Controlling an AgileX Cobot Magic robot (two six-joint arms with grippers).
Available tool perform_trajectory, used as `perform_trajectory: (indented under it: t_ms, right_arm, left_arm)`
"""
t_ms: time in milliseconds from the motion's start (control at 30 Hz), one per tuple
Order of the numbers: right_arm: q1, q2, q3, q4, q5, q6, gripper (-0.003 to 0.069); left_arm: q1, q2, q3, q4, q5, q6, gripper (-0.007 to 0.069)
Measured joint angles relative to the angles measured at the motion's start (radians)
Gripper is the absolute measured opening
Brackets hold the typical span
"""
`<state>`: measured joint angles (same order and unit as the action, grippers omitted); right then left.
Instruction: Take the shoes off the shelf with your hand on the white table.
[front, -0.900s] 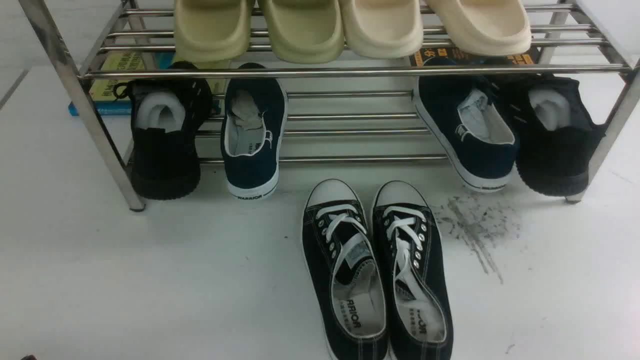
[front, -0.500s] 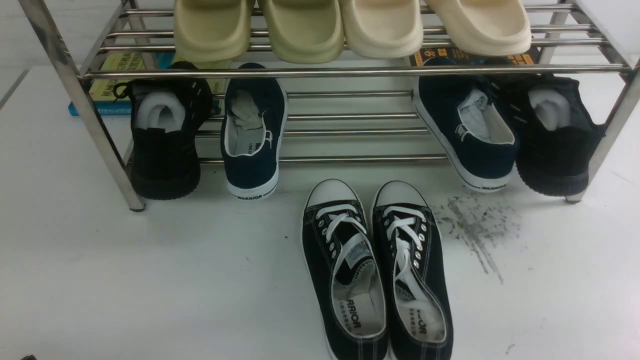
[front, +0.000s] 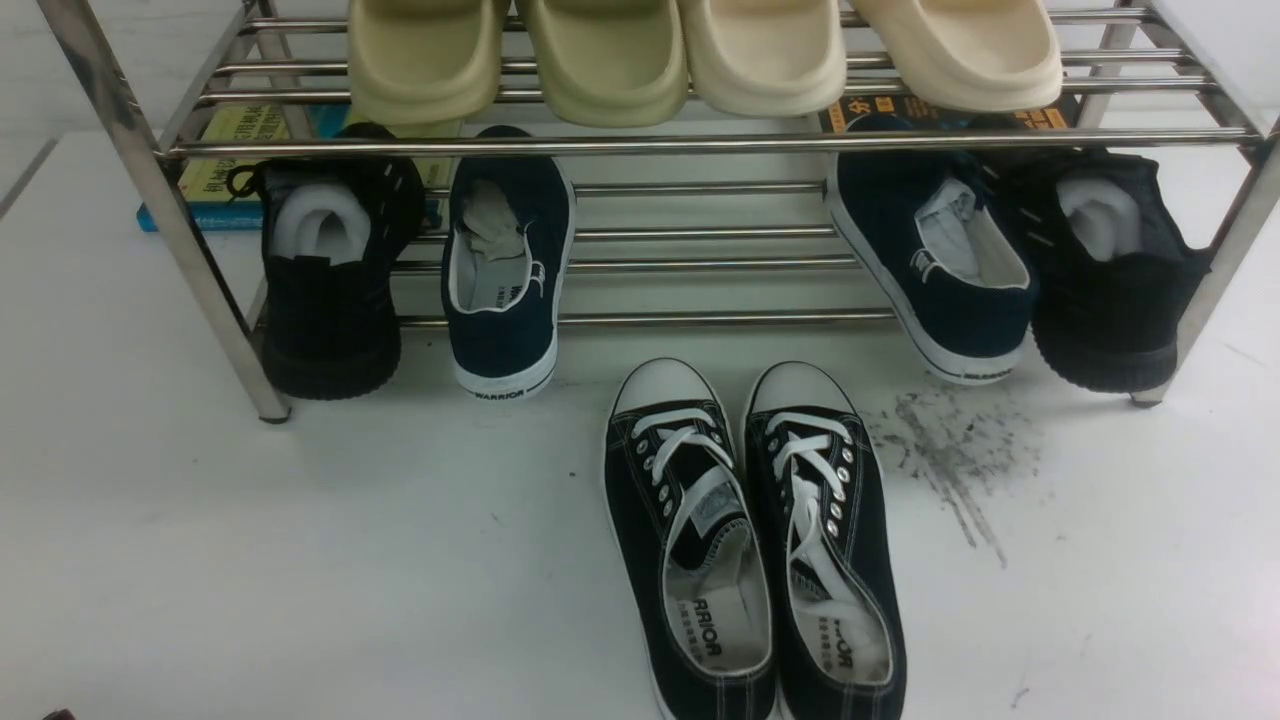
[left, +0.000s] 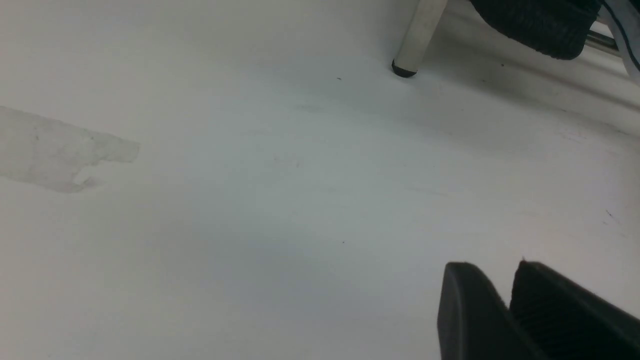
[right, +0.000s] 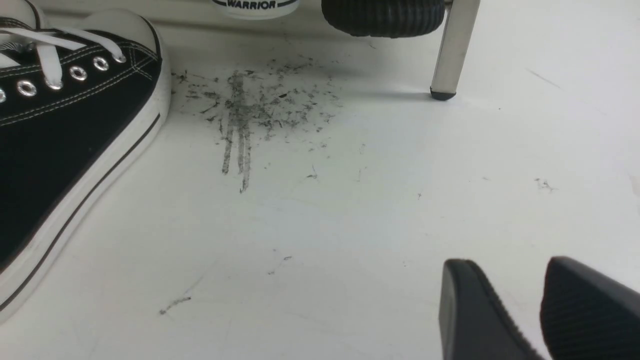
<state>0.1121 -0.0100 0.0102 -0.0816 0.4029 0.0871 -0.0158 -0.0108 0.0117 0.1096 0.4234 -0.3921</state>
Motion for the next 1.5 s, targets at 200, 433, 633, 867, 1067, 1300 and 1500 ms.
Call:
perform_trajectory:
  t_ms: [200, 433, 633, 867, 1067, 1300, 1500]
  right_arm:
    - [0.000, 0.000, 0.000, 0.000, 0.000, 0.000, 0.0237]
    - [0.000, 0.000, 0.000, 0.000, 0.000, 0.000, 0.0237]
    - [0.000, 0.000, 0.000, -0.010, -0.003, 0.000, 0.0237]
    - [0.000, 0.000, 0.010, 0.197, -0.065, 0.216, 0.0237]
    - [0.000, 0.000, 0.013, 0.389, -0.077, 0.390, 0.0237]
    - [0.000, 0.000, 0.013, 0.407, -0.092, 0.409, 0.0237]
    - [0.000, 0.000, 0.010, 0.379, -0.162, 0.398, 0.0237]
  left_arm:
    - [0.000, 0.000, 0.000, 0.000, 0.000, 0.000, 0.0164]
    - [0.000, 0.000, 0.000, 0.024, -0.006, 0.000, 0.0167]
    - [0.000, 0.000, 0.000, 0.004, -0.007, -0.049, 0.0167]
    - [0.000, 0.000, 0.001, -0.354, -0.010, -0.341, 0.0176]
    - [0.000, 0.000, 0.003, -0.520, -0.001, -0.481, 0.0179]
    - [0.000, 0.000, 0.004, -0.523, -0.006, -0.494, 0.0179]
    - [0.000, 0.000, 0.011, -0.513, -0.047, -0.494, 0.0179]
